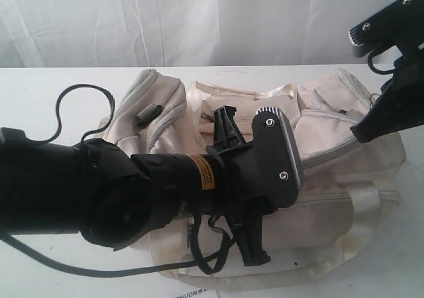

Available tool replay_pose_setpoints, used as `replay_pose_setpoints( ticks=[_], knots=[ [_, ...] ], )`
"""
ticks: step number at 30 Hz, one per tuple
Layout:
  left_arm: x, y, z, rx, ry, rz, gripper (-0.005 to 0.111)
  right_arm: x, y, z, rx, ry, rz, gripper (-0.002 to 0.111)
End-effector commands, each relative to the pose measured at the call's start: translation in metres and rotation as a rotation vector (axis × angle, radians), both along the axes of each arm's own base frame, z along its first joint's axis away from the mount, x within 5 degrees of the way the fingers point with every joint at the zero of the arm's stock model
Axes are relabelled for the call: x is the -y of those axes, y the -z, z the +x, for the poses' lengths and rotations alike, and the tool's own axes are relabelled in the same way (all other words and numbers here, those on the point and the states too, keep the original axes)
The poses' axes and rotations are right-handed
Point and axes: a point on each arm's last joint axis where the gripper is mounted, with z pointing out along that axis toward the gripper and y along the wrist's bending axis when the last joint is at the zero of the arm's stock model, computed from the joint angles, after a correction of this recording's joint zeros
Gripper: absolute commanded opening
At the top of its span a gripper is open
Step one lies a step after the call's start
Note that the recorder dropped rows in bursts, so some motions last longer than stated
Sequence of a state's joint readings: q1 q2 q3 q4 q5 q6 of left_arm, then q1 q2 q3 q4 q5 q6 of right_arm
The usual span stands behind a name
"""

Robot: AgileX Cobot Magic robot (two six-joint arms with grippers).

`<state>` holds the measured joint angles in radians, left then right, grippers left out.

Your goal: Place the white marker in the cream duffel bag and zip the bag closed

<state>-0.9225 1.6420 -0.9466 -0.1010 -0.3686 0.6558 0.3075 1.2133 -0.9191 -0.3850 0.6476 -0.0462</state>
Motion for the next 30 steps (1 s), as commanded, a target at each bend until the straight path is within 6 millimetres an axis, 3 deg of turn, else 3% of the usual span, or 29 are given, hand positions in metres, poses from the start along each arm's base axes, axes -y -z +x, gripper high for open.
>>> replay_pose_setpoints(
  ticks=[1,9,17,24,30],
  knots=[
    [-0.001,0.002,-0.005,-0.009,0.029,0.056,0.040,0.002,-0.001,0.001,0.010,0.007,0.015,0.000],
    [-0.004,0.001,-0.008,-0.085,0.006,0.056,0.055,0.000,-0.001,0.000,0.006,-0.006,0.028,0.000],
    [0.001,-0.014,-0.006,-0.086,-0.002,0.010,0.054,0.000,-0.001,0.000,0.005,-0.007,0.032,0.000],
    [0.015,-0.043,0.003,-0.069,0.015,-0.033,0.052,0.000,-0.001,0.000,0.004,-0.013,0.030,0.000],
    [0.028,-0.045,0.011,-0.103,0.010,-0.043,0.052,-0.001,-0.001,0.000,0.006,-0.013,0.030,0.000]
  ],
)
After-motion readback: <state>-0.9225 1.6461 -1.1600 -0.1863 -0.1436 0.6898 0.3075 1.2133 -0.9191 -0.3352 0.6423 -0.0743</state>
